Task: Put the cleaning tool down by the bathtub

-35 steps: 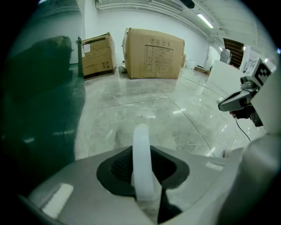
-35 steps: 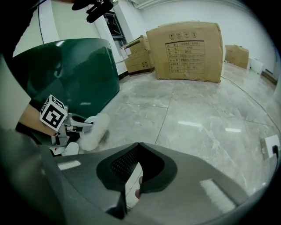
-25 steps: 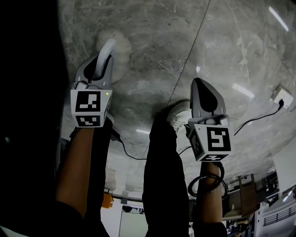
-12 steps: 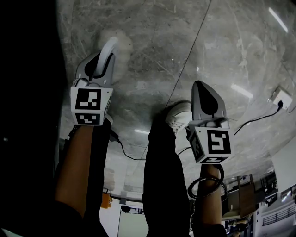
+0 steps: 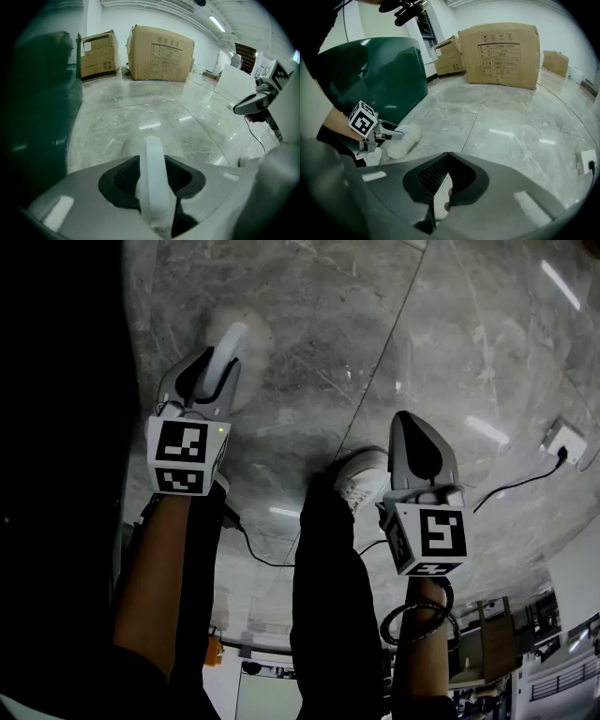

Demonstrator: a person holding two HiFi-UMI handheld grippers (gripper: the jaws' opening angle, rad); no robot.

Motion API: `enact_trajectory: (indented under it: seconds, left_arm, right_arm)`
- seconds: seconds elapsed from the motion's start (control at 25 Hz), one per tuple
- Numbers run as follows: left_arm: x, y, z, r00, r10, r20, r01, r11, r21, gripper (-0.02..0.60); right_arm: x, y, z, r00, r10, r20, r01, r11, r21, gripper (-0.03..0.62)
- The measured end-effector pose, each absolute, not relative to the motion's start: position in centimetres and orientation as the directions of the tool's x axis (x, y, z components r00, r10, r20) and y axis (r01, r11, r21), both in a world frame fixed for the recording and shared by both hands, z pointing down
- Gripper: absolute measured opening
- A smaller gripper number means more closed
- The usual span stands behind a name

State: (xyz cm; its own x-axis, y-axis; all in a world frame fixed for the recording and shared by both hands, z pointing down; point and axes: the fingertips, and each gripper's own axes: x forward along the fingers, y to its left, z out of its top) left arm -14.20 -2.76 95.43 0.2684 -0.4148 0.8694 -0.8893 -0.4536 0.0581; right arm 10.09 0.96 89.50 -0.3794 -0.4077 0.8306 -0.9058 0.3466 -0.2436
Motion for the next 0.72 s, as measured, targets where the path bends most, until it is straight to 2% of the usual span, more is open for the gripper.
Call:
enact_trajectory:
  seconds: [0.72]
  left_arm:
    - [-12.3,-2.5,88.7,0.306,-0.406,0.861,-0.864,-0.498,0.073,0.170]
  right_arm:
    - [9.4,-0.6,83.0,-0.380,-0.442,0.813,-0.907,0.349,-0.234,0.014]
